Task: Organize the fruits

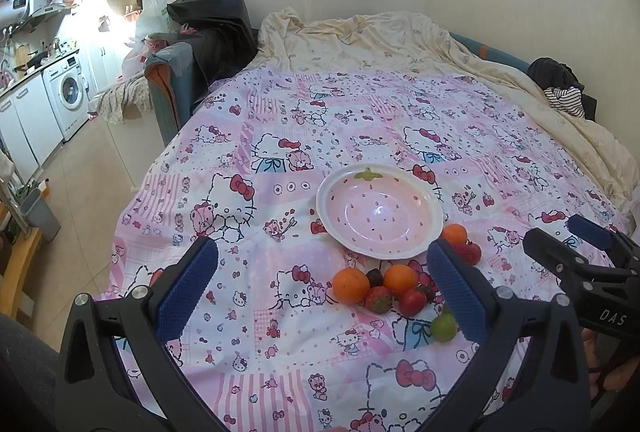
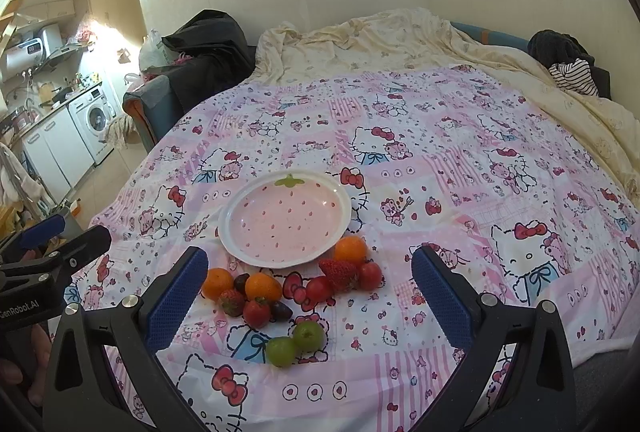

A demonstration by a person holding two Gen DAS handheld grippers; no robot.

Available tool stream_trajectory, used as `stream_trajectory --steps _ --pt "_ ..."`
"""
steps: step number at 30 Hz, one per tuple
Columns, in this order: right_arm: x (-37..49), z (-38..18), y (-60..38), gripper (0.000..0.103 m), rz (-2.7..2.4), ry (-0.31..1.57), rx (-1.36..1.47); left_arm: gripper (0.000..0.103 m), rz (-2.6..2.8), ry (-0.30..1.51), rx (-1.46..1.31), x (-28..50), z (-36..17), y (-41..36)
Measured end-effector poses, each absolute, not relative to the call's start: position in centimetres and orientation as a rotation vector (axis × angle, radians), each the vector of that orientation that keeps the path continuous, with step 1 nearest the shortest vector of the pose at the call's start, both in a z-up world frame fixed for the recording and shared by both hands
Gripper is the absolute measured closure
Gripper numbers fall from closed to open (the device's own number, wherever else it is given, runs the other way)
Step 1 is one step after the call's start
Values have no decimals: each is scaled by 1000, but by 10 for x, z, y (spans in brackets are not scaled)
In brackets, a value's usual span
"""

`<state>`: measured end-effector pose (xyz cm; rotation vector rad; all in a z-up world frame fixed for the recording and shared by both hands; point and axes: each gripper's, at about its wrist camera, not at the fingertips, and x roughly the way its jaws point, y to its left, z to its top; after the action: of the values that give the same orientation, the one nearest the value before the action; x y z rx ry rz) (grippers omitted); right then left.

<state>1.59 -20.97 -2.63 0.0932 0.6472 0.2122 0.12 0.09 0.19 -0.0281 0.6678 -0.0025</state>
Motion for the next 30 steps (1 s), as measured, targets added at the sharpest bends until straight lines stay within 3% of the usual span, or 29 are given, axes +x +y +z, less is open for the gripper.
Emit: stream_trajectory --steps 30 --pt "17 -29 -216 0 210 642 101 0 4 663 -46 3 4 5"
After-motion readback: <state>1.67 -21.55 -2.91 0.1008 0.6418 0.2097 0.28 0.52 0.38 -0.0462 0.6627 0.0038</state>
